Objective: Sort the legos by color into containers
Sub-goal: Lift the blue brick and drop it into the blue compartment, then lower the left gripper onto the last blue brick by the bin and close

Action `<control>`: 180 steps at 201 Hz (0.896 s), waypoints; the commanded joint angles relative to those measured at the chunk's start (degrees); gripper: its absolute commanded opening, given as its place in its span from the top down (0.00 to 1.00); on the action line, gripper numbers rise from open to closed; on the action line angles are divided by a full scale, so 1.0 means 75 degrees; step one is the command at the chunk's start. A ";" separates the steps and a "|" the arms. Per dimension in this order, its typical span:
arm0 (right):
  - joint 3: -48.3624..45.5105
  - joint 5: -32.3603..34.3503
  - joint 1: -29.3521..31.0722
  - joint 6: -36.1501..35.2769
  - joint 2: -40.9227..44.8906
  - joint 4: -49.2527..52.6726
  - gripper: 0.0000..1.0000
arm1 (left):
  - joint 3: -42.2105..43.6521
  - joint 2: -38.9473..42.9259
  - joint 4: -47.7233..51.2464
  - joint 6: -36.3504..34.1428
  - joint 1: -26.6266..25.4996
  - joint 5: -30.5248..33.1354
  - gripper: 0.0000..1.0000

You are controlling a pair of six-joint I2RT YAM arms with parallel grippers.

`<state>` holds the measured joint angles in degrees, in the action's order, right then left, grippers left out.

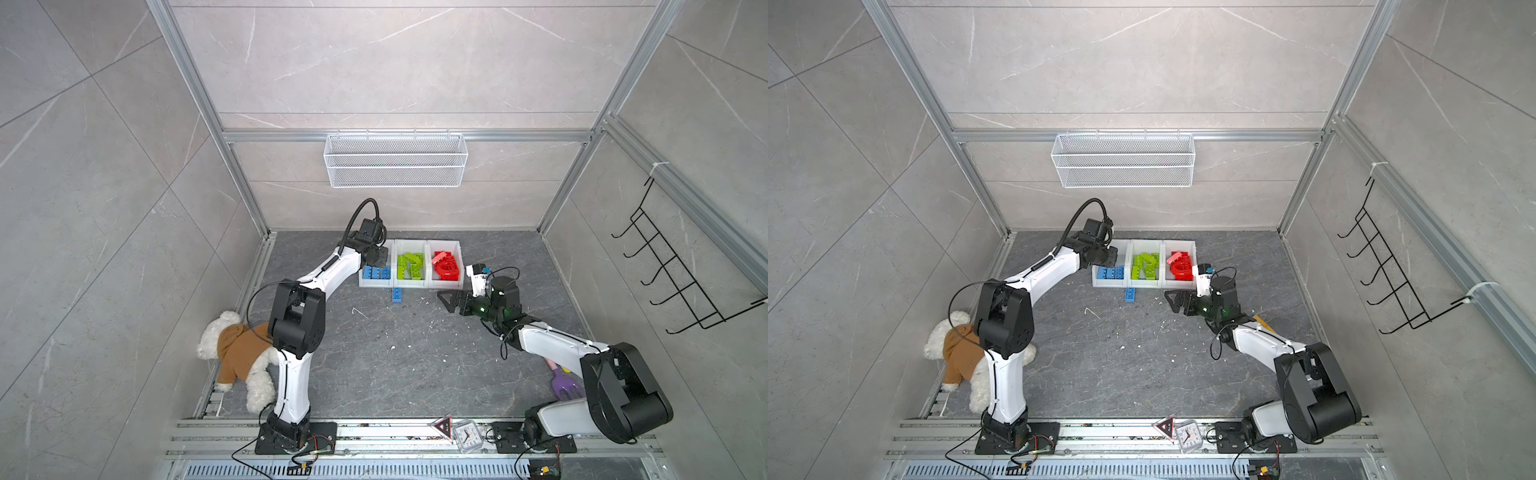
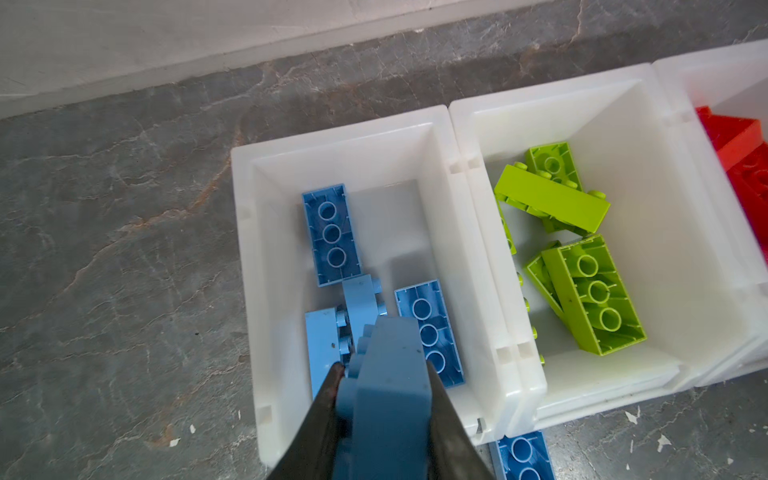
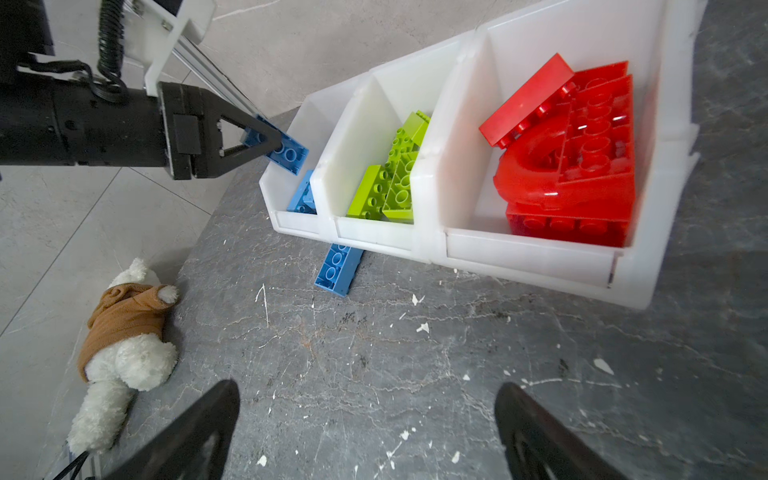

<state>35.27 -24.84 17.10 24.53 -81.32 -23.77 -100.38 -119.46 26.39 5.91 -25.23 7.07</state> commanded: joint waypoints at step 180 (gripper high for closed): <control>0.0185 -0.0098 -0.0006 -0.0049 0.0009 0.0040 0.03 | 0.3141 0.2349 -0.0573 0.1593 -0.1857 0.1225 0.05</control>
<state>35.27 -24.93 17.10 24.43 -81.32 -23.75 -76.84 -100.73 24.71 13.58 -38.37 13.15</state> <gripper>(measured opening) 0.973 0.954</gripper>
